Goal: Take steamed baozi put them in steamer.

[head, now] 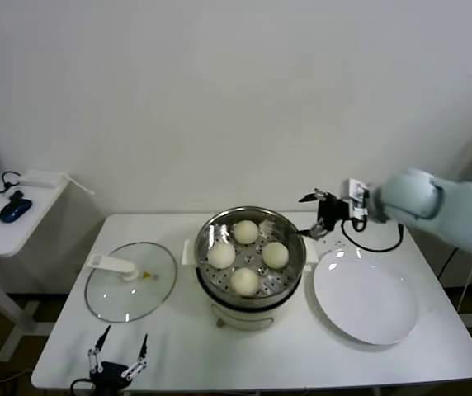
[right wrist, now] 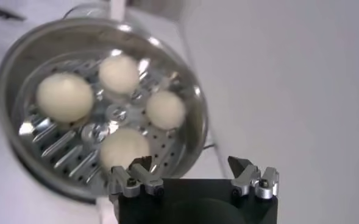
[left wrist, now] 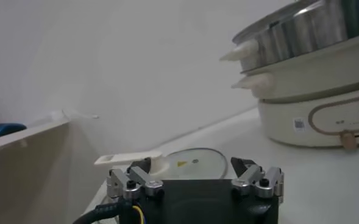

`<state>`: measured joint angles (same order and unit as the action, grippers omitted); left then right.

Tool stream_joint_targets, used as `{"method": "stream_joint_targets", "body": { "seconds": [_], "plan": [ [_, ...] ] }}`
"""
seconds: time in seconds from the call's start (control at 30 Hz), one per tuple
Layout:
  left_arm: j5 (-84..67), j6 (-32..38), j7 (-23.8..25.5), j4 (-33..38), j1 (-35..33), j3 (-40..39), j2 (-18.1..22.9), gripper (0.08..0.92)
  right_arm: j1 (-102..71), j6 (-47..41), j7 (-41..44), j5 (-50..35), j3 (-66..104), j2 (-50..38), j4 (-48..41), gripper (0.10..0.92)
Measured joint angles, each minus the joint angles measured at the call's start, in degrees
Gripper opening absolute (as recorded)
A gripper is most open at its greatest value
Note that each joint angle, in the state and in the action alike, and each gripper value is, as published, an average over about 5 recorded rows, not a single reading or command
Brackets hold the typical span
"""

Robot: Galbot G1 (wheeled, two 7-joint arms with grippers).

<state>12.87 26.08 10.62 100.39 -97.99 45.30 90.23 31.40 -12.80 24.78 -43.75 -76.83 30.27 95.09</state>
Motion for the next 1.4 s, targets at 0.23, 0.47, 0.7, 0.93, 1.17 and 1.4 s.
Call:
{"method": "stream_joint_targets", "body": {
  "seconds": [0.23,0.47,0.7,0.93,1.17,1.4],
  "plan": [
    [0.29,0.04,0.05,0.48,-0.57,0.14,0.14,0.823,-26.62,3.68,-7.86,3.64,26.81,-1.85,7.12,0.823],
    [0.88,0.21,0.00,0.71,-1.01,-0.09,0.19,0.823,-53.30,11.94,-11.13,7.44,53.56,6.05,10.30,0.823],
    [1.84,0.50,-0.13,0.87,-1.50,-0.76,0.28,0.823,-80.04,19.48,-13.18,10.66,79.42,15.59,10.52,0.823],
    [1.97,0.68,-0.26,1.23,-1.94,-0.76,0.21,0.823,-104.69,27.26,-14.21,13.05,95.27,25.07,9.59,0.823],
    [1.99,0.96,-0.36,1.08,-2.07,-0.69,0.19,0.823,-119.08,34.75,-14.87,14.06,102.85,33.31,8.95,0.823],
    [2.01,1.09,-0.56,0.74,-1.90,-0.69,0.32,0.823,-125.54,39.44,-15.63,14.68,106.89,38.50,8.41,0.823]
  ]
}}
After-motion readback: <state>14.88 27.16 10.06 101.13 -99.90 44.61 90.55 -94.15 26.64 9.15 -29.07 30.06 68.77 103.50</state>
